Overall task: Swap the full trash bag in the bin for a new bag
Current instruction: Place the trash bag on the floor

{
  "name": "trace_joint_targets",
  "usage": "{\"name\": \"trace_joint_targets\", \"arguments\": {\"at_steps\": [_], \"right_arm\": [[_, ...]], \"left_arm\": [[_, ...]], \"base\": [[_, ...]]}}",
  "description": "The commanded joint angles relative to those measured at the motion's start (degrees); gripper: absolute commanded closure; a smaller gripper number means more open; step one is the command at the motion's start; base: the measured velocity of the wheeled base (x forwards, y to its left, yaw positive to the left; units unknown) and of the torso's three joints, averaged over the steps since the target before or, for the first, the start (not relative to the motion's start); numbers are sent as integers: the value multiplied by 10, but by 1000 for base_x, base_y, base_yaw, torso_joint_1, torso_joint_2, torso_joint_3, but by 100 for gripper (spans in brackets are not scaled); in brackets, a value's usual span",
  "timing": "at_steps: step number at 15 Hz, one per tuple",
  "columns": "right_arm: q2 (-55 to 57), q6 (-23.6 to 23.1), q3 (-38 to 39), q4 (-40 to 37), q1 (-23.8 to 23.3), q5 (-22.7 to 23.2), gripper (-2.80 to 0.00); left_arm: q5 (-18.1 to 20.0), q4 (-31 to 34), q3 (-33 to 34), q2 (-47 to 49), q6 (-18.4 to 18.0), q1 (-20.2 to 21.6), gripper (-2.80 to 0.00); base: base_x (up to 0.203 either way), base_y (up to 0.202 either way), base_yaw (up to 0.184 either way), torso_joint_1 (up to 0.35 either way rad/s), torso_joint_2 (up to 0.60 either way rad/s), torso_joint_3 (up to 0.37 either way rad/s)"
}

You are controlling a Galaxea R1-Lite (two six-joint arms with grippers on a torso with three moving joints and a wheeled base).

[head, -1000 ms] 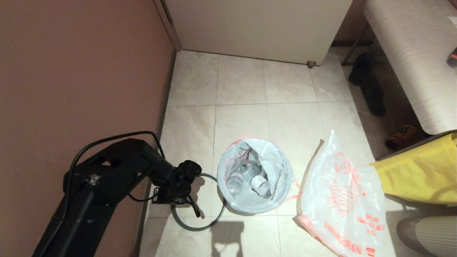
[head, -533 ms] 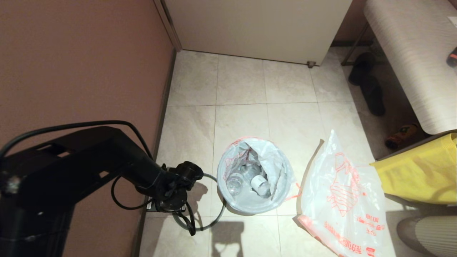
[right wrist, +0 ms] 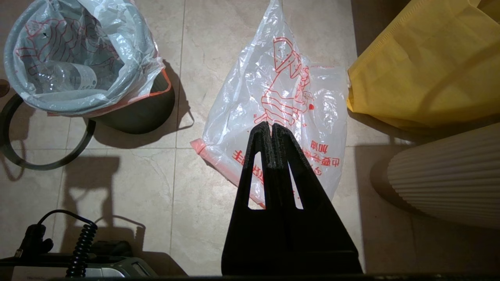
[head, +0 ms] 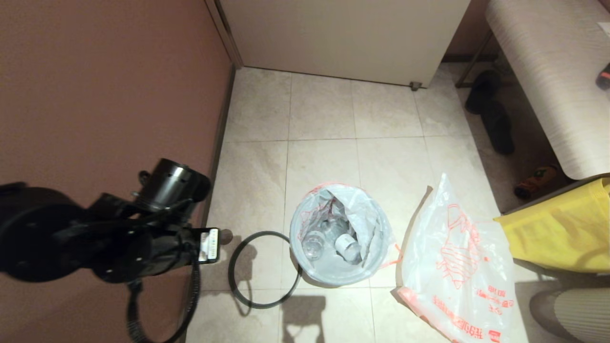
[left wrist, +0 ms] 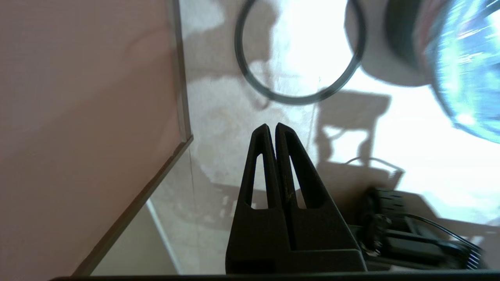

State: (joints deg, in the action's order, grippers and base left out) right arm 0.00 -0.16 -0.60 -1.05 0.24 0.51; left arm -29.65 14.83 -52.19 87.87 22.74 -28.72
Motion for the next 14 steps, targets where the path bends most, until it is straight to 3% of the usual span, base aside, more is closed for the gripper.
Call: {"name": "trace_joint_targets", "arguments": {"at_steps": [1,3,7,10,13,14], "right_arm": [[0,0,0,0,0,0,0],[0,0,0,0,0,0,0],[0,0,1,0,0,0,0],[0,0,0,0,0,0,0],[0,0,0,0,0,0,0],[0,0,0,0,0,0,0]], "left_arm": [[-1,36,26,-209,1,1,0],[0,79,43,-326,0,24,0],[-2,133,92,-498,-1,144,0],[-23,98,183,-562,0,247,0],[2,52,257,-623,-18,260,0],[31,44,275,-643,-23,255,0]], "base": [[0,0,0,0,0,0],[0,0,0,0,0,0],[0,0,0,0,0,0],[0,0,0,0,0,0],[0,0,0,0,0,0],[0,0,0,0,0,0]]}}
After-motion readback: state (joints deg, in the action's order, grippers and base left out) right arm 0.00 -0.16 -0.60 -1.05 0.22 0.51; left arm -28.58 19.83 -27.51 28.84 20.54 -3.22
